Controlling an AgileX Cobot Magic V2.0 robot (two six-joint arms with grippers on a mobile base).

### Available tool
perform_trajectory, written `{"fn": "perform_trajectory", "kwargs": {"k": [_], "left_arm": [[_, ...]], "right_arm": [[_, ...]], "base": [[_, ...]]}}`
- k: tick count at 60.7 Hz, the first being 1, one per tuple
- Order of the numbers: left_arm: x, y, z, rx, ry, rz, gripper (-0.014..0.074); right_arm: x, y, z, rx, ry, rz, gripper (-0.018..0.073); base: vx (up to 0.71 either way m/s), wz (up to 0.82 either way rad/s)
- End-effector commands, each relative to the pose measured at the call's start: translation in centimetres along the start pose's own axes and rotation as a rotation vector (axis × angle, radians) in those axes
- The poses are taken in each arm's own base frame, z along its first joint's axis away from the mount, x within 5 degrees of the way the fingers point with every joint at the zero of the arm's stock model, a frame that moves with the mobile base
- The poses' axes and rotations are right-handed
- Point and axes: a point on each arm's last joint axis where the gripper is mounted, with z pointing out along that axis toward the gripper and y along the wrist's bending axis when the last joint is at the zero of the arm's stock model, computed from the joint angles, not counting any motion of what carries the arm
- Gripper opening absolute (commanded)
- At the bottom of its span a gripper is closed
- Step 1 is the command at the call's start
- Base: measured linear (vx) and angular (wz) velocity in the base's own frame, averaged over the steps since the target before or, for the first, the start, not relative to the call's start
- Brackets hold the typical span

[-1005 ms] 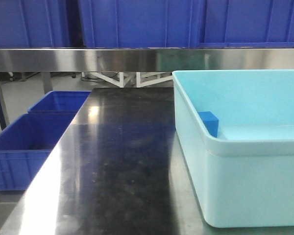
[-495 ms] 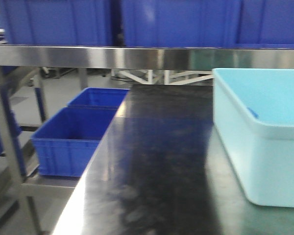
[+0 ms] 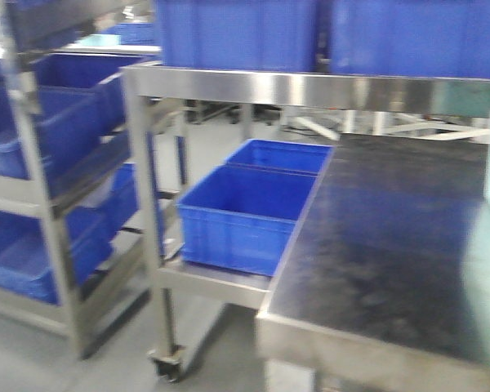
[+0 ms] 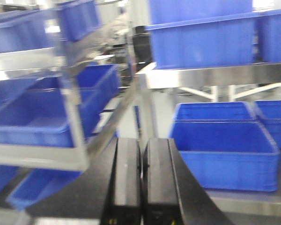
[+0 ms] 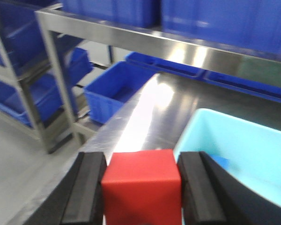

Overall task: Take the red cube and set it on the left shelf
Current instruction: 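Drive away from the table holding the red cube in the right gripper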

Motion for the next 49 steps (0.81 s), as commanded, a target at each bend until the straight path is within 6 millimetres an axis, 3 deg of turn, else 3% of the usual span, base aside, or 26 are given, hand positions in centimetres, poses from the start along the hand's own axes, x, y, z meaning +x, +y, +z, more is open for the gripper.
{"fn": "perform_trajectory", "kwargs": {"k": [1,49], "left_arm": [[0.04,0.01,0.09,-0.004,-0.053,-0.002,0.0106],[0.04,0.01,0.09,-0.004,-0.053,-0.002,0.0106]], "right_arm": [[-1.79,0.22,-0.44,-0.022,-0.122,-0.020,0.0057],[-1.79,0.22,-0.44,-0.022,-0.122,-0.020,0.0057]], "base": [[-0.21,0.24],[-0.20,0.52]]}}
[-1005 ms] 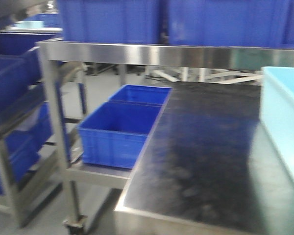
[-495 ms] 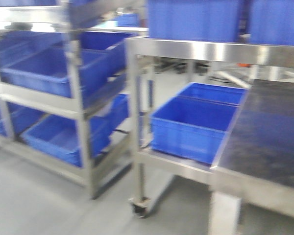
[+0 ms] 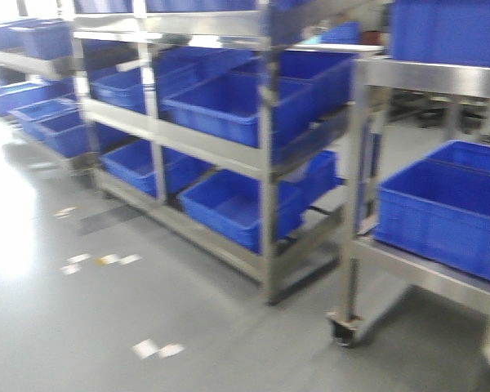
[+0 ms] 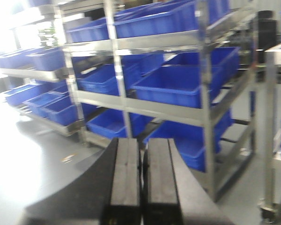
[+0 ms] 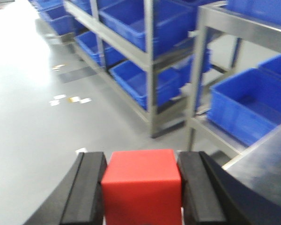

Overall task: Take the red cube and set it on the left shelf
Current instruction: 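Drive away from the table holding the red cube in the right gripper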

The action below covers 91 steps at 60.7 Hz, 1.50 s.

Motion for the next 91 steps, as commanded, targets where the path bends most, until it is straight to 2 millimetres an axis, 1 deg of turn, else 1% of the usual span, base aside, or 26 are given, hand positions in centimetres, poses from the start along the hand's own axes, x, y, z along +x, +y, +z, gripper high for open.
{"fn": "perform_trajectory", "kwargs": {"k": [1,27,54,91], "left_arm": [[0.04,0.01,0.09,-0.004,-0.053,-0.002,0.0106],[0.04,0.01,0.09,-0.004,-0.053,-0.002,0.0106],[0.04,0.01,0.09,-0.004,-0.053,-0.002,0.0106],[0.04,0.01,0.09,-0.004,-0.053,-0.002,0.0106]], "right_arm": [[-1.77,0.22,-0.43,-0.021,-0.121,-0.020,0.0057],[-1.77,0.22,-0.43,-0.021,-0.121,-0.020,0.0057],[-1.77,0.22,-0.43,-0.021,-0.121,-0.020,0.0057],[-1.77,0.22,-0.43,-0.021,-0.121,-0.020,0.0057]], "base": [[-0.24,0.50],[-0.25,0.63],[-0.28,0.51],[-0.29,0.37]]}}
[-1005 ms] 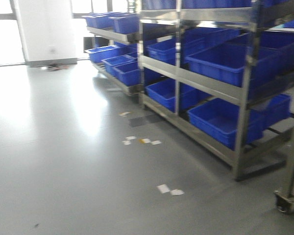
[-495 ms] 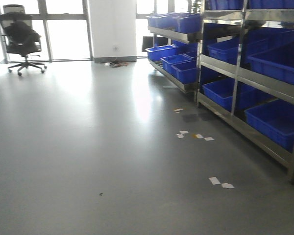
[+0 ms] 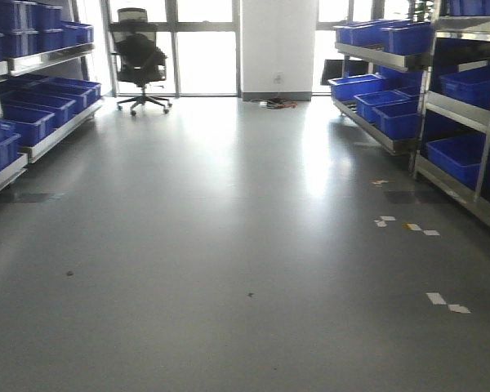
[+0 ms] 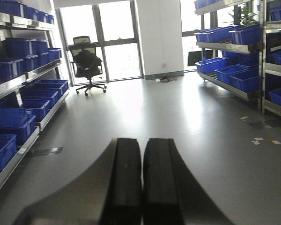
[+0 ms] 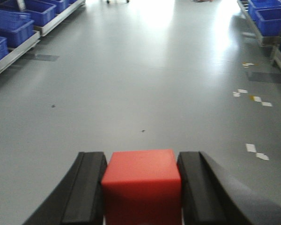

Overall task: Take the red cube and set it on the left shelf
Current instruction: 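Drive away from the table holding the red cube in the right gripper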

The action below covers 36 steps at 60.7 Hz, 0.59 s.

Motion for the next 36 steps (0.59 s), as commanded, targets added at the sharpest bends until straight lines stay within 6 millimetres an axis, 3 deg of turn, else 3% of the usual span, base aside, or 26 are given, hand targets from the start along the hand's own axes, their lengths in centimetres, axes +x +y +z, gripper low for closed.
{"fn": "perform_trajectory", "kwargs": {"k": [1,36], "left_arm": [[0.04,0.01,0.09,-0.004,-0.053,-0.002,0.0106],[0.04,0.01,0.09,-0.004,-0.053,-0.002,0.0106]], "right_arm": [[-1.73,0.20,-0.42,-0.020,-0.115,-0.020,0.0057],[-1.73,0.20,-0.42,-0.020,-0.115,-0.020,0.0057]], "base": [[-0.29,0.41],[-0.17,0.25]]}}
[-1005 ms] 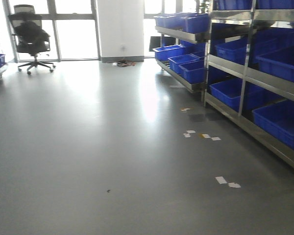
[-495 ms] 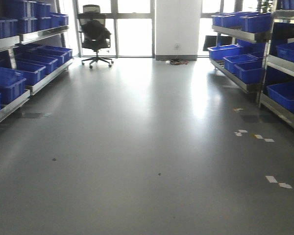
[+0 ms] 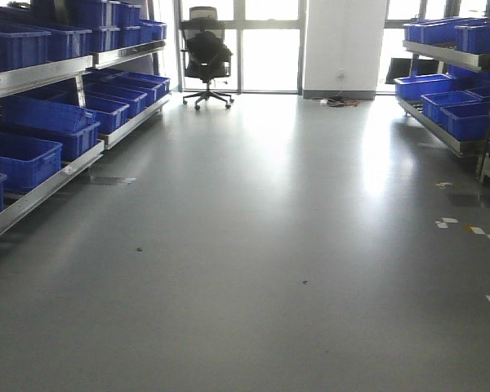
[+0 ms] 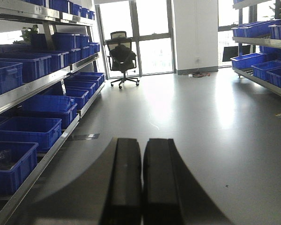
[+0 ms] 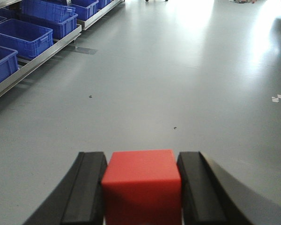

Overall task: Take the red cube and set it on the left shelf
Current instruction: 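Drive away from the table holding the red cube in the right gripper, then drive up to the shelf of blue bins carrying the red cube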

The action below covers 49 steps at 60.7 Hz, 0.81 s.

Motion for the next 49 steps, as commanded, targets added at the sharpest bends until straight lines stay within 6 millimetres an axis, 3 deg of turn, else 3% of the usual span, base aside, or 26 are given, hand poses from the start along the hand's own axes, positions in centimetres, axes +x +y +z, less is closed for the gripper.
{"fn": "perform_trajectory", "kwargs": {"k": [1,19,49], "left_arm": [[0.04,0.01,0.09,-0.004,-0.053,-0.002,0.0106],[0.04,0.01,0.09,-0.004,-0.053,-0.002,0.0106],[0.04,0.01,0.09,-0.004,-0.053,-0.002,0.0106]], "right_arm": [[-1.73,0.20,-0.42,-0.020,-0.115,-0.020,0.0057],[-1.70,0.20,-0.37,-0.019,-0.111,-0.020,0.0057],[-1.70,0.19,-0.40,-0.019,-0.112,-0.020,0.0057]], "base": [[0.00,0.00],[0.08,-0.04],[0.27,-0.04]]}}
